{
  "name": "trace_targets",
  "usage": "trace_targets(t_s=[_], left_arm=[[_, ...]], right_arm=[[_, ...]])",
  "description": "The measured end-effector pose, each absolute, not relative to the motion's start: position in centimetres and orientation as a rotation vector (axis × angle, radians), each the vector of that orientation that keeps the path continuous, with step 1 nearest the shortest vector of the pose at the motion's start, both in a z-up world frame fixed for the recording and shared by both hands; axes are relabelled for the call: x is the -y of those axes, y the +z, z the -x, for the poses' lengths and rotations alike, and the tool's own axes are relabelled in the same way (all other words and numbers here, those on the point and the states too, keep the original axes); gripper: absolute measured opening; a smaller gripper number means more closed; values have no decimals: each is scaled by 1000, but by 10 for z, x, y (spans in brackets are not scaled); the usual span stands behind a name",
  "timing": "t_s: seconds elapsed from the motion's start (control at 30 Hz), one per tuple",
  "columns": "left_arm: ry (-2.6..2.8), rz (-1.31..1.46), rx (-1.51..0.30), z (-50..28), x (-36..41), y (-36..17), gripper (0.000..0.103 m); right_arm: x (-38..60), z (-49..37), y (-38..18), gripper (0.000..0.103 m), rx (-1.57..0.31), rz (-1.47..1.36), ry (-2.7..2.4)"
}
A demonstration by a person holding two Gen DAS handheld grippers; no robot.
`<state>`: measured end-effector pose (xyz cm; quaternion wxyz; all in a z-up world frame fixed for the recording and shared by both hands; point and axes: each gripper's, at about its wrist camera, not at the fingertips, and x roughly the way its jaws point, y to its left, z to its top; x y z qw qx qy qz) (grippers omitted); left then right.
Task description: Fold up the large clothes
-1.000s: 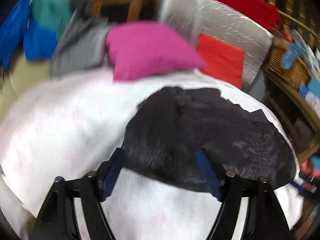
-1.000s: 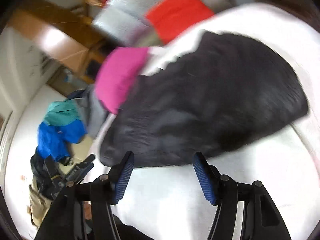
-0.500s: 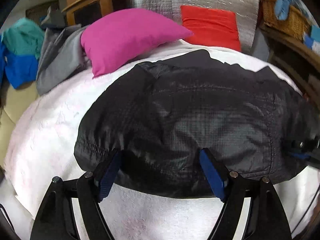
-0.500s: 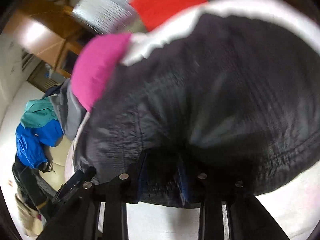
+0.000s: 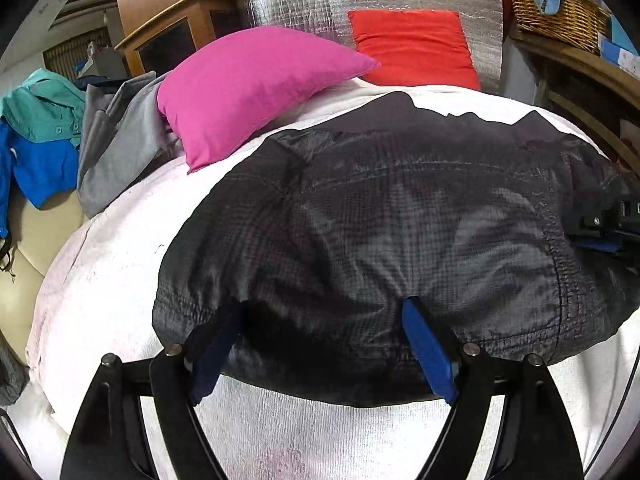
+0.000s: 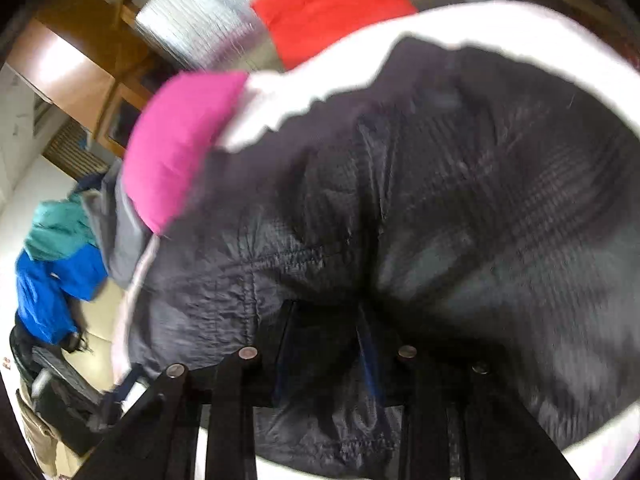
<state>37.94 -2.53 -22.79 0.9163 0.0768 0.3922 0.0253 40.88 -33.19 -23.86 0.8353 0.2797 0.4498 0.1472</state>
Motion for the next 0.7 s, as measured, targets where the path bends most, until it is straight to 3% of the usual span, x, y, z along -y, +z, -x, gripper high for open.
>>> trace_targets(t_s=[0.17, 0.33, 0.37, 0.47, 0.7], left_arm=[[55, -160, -813, -380, 26, -228, 83], [50, -155, -816, -380, 25, -228, 84], [50, -156, -815, -380, 25, -228, 84], [53, -160, -816, -380, 25, -228, 85], [57, -156, -824, -382, 24, -228, 85]], right_arm=[[340, -400, -221, 34, -936, -574, 300], [364, -384, -198, 34, -804, -593, 223], [370, -382, -196, 35, -788, -586, 185], [384, -391, -219, 56, -869, -601, 82], [382, -385, -214, 56, -860, -586, 123]])
